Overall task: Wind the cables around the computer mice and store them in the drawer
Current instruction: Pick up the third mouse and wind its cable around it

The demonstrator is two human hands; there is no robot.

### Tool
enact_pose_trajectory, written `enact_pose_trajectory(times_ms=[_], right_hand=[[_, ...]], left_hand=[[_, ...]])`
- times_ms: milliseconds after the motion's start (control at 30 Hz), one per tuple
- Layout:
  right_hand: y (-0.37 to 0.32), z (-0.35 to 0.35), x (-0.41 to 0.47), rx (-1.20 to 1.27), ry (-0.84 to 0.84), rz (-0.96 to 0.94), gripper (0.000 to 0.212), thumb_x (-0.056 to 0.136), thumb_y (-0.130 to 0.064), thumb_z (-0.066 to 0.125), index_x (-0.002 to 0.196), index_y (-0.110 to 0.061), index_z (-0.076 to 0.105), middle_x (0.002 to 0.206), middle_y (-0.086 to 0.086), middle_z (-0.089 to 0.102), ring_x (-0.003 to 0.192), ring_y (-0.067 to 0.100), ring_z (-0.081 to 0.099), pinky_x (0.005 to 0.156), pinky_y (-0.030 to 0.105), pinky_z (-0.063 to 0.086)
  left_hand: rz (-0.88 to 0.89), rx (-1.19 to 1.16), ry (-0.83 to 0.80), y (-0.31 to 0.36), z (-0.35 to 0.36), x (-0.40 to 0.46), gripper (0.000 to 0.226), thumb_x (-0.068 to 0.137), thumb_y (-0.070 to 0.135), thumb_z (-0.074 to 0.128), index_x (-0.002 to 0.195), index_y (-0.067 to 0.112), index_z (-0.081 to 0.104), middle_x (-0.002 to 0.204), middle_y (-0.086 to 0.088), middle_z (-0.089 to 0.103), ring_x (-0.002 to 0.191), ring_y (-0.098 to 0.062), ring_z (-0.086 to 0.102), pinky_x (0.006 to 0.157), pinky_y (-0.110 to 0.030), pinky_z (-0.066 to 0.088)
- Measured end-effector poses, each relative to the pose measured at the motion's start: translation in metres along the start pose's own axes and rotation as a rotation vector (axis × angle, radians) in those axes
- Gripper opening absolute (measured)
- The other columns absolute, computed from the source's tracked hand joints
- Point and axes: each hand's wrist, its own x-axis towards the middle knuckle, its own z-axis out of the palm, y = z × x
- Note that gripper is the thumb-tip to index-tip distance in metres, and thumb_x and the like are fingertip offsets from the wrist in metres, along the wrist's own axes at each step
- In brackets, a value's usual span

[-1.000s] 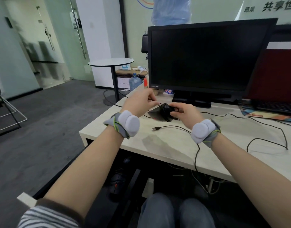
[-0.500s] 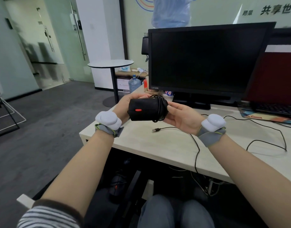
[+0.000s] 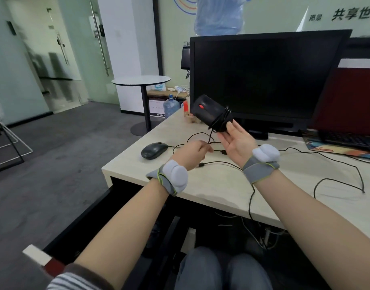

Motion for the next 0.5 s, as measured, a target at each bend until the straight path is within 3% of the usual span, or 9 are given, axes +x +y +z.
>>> enact_pose_trajectory(times_ms=[100,267,433,500], right_hand=[[-0.001,-0.004,0.000,-0.220,0.029,-0.066,0.039,0.095,-0.003,0.043,0.134,-0.003,0.042,0.124,0.016,0.054,0.112,0.025,0.055,0.098,0.032,0.045],[-0.008,-0.016,-0.001,-0.688,0.000,-0.169,0.034,0.092,0.001,0.045,0.124,-0.007,0.055,0.104,0.008,0.060,0.100,0.018,0.059,0.089,0.020,0.051],[-0.008,-0.028,0.003,-1.094,-0.045,-0.155,0.028,0.088,-0.002,0.053,0.113,-0.011,0.063,0.107,0.022,0.064,0.105,0.035,0.061,0.096,0.046,0.049],[-0.010,-0.027,0.003,-1.121,-0.100,-0.102,0.029,0.089,-0.004,0.054,0.114,-0.015,0.063,0.113,0.021,0.064,0.107,0.034,0.061,0.097,0.044,0.049]], left_hand=[[0.028,0.086,0.074,0.007,-0.002,-0.003,0.032,0.096,0.024,0.035,0.101,0.017,0.065,0.088,-0.001,0.059,0.080,-0.019,0.053,0.067,-0.027,0.038],[0.014,0.252,-0.019,0.012,-0.017,-0.004,0.025,0.090,0.036,0.051,0.094,0.017,0.066,0.080,0.002,0.058,0.072,-0.016,0.052,0.067,-0.028,0.043],[0.110,0.249,-0.012,0.017,-0.040,-0.002,0.021,0.090,0.035,0.054,0.092,0.021,0.069,0.069,0.013,0.056,0.061,-0.002,0.047,0.050,-0.010,0.037],[0.145,0.251,0.025,0.015,-0.048,0.001,0.020,0.090,0.036,0.054,0.086,0.024,0.070,0.074,0.007,0.063,0.067,-0.009,0.052,0.056,-0.012,0.039]])
